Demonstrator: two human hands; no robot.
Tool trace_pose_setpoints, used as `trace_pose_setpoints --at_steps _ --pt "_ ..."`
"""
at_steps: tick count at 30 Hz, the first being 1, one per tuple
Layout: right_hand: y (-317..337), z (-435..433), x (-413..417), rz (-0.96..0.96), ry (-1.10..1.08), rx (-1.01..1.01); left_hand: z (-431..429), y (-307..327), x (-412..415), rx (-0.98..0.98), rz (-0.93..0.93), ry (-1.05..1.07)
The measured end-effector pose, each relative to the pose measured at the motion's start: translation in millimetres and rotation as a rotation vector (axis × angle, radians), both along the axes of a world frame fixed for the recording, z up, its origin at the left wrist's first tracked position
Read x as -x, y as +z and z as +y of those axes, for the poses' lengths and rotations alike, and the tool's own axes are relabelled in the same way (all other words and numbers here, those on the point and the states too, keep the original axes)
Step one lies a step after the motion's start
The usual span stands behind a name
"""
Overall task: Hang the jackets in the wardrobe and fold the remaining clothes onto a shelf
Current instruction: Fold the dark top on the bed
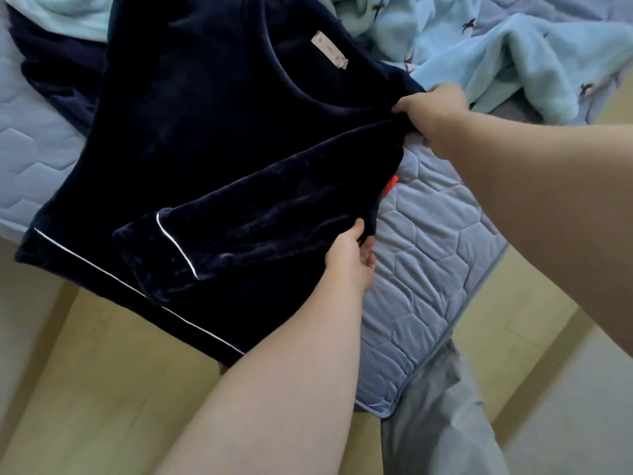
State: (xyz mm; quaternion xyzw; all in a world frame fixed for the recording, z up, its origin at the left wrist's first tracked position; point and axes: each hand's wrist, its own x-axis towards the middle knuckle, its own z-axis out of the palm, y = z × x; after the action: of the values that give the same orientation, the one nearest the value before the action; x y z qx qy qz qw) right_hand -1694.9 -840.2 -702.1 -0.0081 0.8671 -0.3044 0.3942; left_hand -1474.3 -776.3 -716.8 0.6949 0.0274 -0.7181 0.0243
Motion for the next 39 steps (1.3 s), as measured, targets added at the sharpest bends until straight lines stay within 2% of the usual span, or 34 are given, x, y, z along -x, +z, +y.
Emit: trace_pose_setpoints --at_steps 4,10,13,17,19,21,23,24,27,28,30,31,33,35,39 --pt "8.7 1.5 22.8 -0.004 0.000 0.071 12.0 -4.1 -1.3 0.032 -0.007 -0.098" --pt "17.7 -1.9 45.3 0.016 -0.011 0.057 38.8 -8.8 0.7 0.038 0.001 -0.281" --pt "9.8 3.2 45.9 0.074 -0.061 -0.023 48.6 -10.4 1.2 0.009 -0.006 -0.358" --pt "-2.9 11.2 44.1 0.004 -0.129 -0.067 45.3 -9.1 2.9 -0.077 -0.013 -0.331" --pt "-8.2 19.1 36.0 0.096 -0.054 -0.109 35.0 -7.3 2.3 -0.084 -0.021 -0.379" --pt "-4.6 32.9 14.8 0.290 0.062 -0.124 18.6 -3.0 -3.3 -0.058 -0.052 -0.591" --pt "1.5 47.1 -19.0 0.429 0.256 -0.084 -3.3 3.3 -16.9 0.064 -0.139 -0.949" --pt "5.0 52.4 -39.3 0.437 0.367 -0.052 -15.6 6.6 -27.1 0.172 -0.216 -1.136" --pt "7.0 64.0 -96.7 0.394 0.741 0.001 -54.5 9.8 -74.2 0.601 -0.639 -1.594" --pt "4.0 65.2 -112.2 0.389 0.850 -0.010 -67.3 10.3 -93.1 0.723 -0.765 -1.635" --pt "-5.8 63.7 -135.3 0.332 0.969 -0.075 -90.8 6.4 -134.6 0.837 -0.977 -1.520" --pt "-11.4 61.9 -142.4 0.286 0.975 -0.128 -100.7 3.4 -154.0 0.802 -1.085 -1.444" --pt "-21.9 56.9 -150.4 0.210 0.937 -0.241 -115.4 -2.7 -182.3 0.562 -1.189 -1.340" --pt "-29.8 50.2 -158.2 0.199 0.933 -0.330 -123.0 -8.5 -197.3 0.381 -1.064 -1.365" --pt "-34.3 30.4 -171.8 0.173 0.929 -0.496 -143.4 -12.2 -202.6 0.263 -0.797 -1.706"
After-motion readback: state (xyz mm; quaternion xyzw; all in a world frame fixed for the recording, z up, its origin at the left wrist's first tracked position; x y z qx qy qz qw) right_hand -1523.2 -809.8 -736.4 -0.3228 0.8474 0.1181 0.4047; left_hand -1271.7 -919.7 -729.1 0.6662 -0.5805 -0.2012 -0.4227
